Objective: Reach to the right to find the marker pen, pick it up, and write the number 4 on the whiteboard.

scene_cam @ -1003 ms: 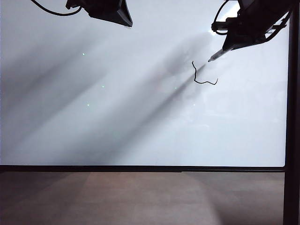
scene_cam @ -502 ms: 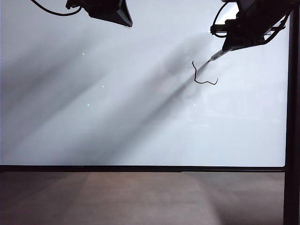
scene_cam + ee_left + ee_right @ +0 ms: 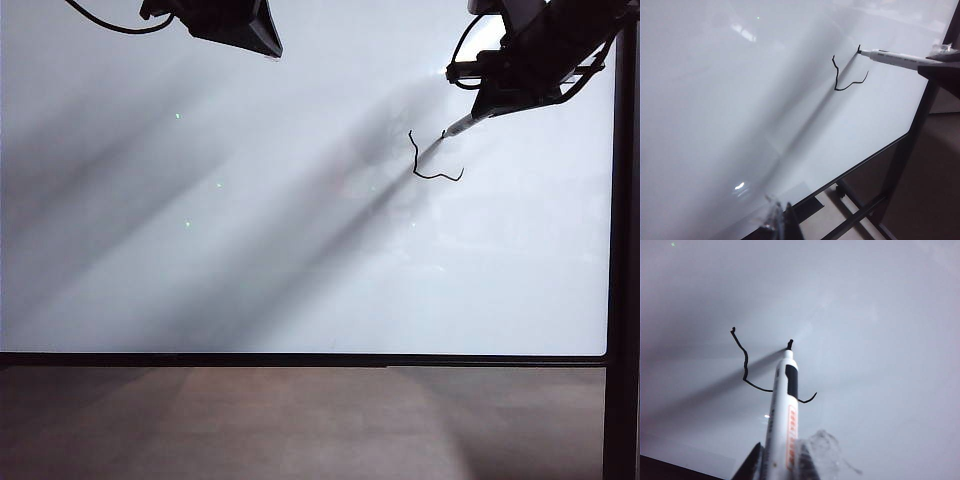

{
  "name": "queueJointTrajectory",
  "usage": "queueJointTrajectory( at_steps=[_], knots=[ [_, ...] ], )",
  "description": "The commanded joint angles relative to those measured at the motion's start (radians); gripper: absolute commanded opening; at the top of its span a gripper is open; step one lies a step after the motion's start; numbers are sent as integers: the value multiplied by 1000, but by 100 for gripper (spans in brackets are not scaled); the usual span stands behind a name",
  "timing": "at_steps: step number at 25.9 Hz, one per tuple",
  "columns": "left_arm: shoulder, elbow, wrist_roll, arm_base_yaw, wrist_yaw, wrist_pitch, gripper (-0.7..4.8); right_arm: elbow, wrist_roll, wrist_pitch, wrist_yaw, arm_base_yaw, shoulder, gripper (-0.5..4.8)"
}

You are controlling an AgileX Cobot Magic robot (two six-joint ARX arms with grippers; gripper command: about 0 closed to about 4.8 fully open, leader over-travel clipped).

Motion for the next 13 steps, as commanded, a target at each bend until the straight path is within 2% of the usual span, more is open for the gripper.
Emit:
queueJointTrajectory(
  at_steps=[1,13],
  knots=[
    [-5,3,0,-2,1,8,-5,3,-3,0,5,1,3,-5],
    [-5,3,0,-2,1,7,-5,2,-2,-37,5,1,72,-5]
  ],
)
